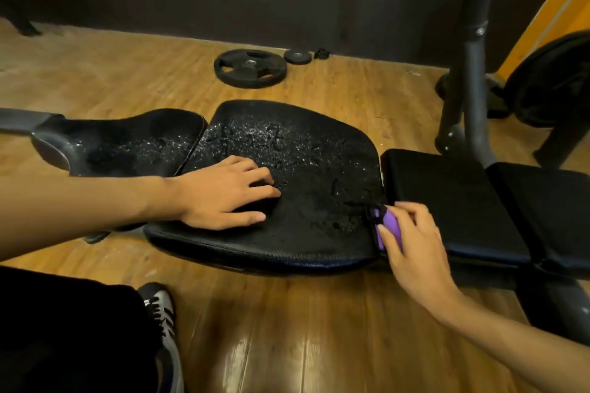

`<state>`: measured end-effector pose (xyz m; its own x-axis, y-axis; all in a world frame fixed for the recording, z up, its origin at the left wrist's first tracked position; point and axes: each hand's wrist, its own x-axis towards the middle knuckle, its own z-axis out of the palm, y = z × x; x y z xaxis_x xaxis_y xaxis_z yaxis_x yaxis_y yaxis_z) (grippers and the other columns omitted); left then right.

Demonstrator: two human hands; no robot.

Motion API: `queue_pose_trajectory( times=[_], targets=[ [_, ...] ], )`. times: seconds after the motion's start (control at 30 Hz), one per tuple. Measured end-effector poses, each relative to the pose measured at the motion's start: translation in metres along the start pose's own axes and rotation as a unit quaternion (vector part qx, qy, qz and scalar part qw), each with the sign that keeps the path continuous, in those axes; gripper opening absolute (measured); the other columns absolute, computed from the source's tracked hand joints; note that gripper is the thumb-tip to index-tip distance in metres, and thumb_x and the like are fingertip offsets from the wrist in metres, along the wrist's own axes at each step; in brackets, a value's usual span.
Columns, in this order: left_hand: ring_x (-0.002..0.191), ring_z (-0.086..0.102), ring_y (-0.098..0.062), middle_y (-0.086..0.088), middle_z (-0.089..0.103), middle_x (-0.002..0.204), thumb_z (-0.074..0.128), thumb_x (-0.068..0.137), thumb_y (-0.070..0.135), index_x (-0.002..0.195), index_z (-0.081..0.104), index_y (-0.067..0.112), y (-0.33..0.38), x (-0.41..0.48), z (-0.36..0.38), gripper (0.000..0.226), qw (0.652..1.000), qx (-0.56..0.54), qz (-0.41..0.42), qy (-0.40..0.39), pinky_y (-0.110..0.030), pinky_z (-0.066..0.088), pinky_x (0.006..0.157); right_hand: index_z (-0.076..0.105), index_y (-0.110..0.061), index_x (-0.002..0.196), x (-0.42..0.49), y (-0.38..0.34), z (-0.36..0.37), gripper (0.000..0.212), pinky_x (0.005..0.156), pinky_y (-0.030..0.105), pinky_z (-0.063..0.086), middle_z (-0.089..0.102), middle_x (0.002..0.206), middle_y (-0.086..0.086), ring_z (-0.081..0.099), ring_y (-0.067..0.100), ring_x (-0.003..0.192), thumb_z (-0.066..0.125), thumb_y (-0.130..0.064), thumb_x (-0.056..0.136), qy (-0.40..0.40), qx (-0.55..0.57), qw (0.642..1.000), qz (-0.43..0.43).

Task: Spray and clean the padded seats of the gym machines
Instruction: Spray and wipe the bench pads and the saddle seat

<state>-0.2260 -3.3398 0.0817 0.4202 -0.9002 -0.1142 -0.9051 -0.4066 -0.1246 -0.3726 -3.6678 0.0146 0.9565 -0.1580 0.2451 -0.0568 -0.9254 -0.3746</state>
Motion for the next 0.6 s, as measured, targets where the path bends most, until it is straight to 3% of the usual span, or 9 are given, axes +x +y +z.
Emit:
queue_pose_trajectory(
  times=[0.07,0.2,0.43,0.5,0.6],
  targets=[
    [0.136,0.038,-0.024,-0.001,0.04,0.149,0.02,0.103,0.064,0.149,0.043,0.029,0.008,0.006,0.002,0.062,0.999,0.0,-0.029,0.016,-0.047,0.023,0.12,0.052,-0.016,0.141,0.001,-0.012,-0.002,0.043,0.097,0.035,0.048,0.055,0.123,-0.002,0.055,0.018,0.115,0.053,-0.027,0.099,0.002,0.008,1.0,0.025],
    [0.152,0.017,-0.024,-0.001,0.024,0.162,0.016,0.098,0.071,0.155,0.033,0.035,0.021,0.018,0.011,0.069,0.995,-0.027,-0.097,0.007,-0.054,0.009,0.126,0.041,-0.012,0.149,-0.001,-0.024,-0.001,0.05,0.096,0.033,0.049,0.057,0.128,0.001,0.053,0.018,0.117,0.052,-0.02,0.101,-0.005,0.019,0.999,0.05],
    [0.157,0.005,-0.022,0.002,0.008,0.169,0.015,0.093,0.077,0.159,0.021,0.042,0.022,0.031,0.019,0.075,0.988,-0.06,-0.144,-0.002,-0.051,0.002,0.127,0.016,-0.009,0.159,0.011,-0.033,0.007,0.062,0.116,0.02,0.021,0.03,0.16,0.001,0.027,0.014,0.146,0.043,-0.006,0.103,-0.064,0.089,0.991,0.08],
    [0.157,0.004,-0.019,0.004,0.009,0.169,0.02,0.093,0.077,0.16,0.02,0.042,0.022,0.034,0.022,0.075,0.987,-0.073,-0.141,0.004,-0.049,0.0,0.127,0.017,-0.009,0.159,0.022,-0.029,0.013,0.065,0.119,0.022,0.018,0.028,0.161,0.003,0.022,0.015,0.15,0.044,-0.002,0.101,-0.068,0.089,0.991,0.074],
    [0.157,0.004,-0.016,0.006,0.013,0.167,0.03,0.094,0.075,0.158,0.024,0.043,0.022,0.036,0.027,0.073,0.983,-0.106,-0.145,0.023,-0.05,0.003,0.127,0.028,-0.004,0.154,0.055,-0.024,0.02,0.062,0.121,0.029,0.024,0.034,0.158,0.009,0.026,0.021,0.149,0.048,0.004,0.096,-0.064,0.101,0.99,0.074]
  ],
)
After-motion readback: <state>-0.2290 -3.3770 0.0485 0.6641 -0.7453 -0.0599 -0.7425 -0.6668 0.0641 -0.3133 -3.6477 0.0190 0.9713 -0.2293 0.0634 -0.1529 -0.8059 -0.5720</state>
